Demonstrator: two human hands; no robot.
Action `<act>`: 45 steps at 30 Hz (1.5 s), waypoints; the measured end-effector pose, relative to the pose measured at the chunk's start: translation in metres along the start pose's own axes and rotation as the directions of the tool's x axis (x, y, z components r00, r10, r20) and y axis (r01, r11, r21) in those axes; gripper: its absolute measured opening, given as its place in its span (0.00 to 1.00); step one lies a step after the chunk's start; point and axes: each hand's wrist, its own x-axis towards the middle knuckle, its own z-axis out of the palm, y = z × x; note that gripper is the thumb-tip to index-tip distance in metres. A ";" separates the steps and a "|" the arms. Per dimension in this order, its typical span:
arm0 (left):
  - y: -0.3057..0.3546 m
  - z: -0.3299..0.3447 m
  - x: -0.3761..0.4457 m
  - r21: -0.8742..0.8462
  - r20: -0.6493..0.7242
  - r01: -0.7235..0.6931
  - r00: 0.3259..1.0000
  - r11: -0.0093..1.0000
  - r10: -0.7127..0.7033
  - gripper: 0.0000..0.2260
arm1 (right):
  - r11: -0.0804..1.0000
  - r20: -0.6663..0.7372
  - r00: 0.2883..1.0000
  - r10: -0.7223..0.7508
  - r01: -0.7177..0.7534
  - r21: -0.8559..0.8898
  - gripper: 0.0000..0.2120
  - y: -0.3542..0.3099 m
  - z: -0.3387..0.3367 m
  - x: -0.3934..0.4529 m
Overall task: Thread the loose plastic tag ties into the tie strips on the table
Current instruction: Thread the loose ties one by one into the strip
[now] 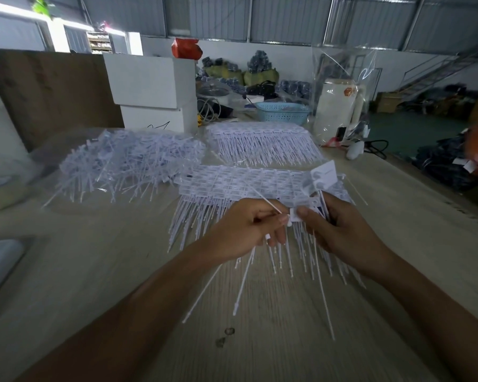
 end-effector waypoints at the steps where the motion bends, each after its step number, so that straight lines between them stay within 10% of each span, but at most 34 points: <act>1: 0.001 0.001 0.000 -0.007 0.007 -0.005 1.000 1.000 0.005 0.07 | 0.999 0.006 1.000 -0.021 0.021 -0.049 0.07 -0.001 -0.002 0.000; 6: 0.004 0.002 0.001 -0.050 0.029 -0.010 1.000 0.999 0.011 0.08 | 0.975 -0.049 0.999 0.014 -0.024 -0.220 0.21 0.001 -0.006 0.001; 22: 0.011 0.001 -0.002 -0.056 -0.020 -0.025 1.000 0.998 0.024 0.10 | 0.810 0.218 0.895 0.390 -0.446 0.381 0.20 0.000 0.000 -0.002; 45: 0.001 -0.002 0.002 0.042 -0.222 -0.162 0.961 0.986 0.167 0.06 | 0.823 0.265 0.885 0.383 -0.457 0.336 0.17 -0.007 0.008 -0.005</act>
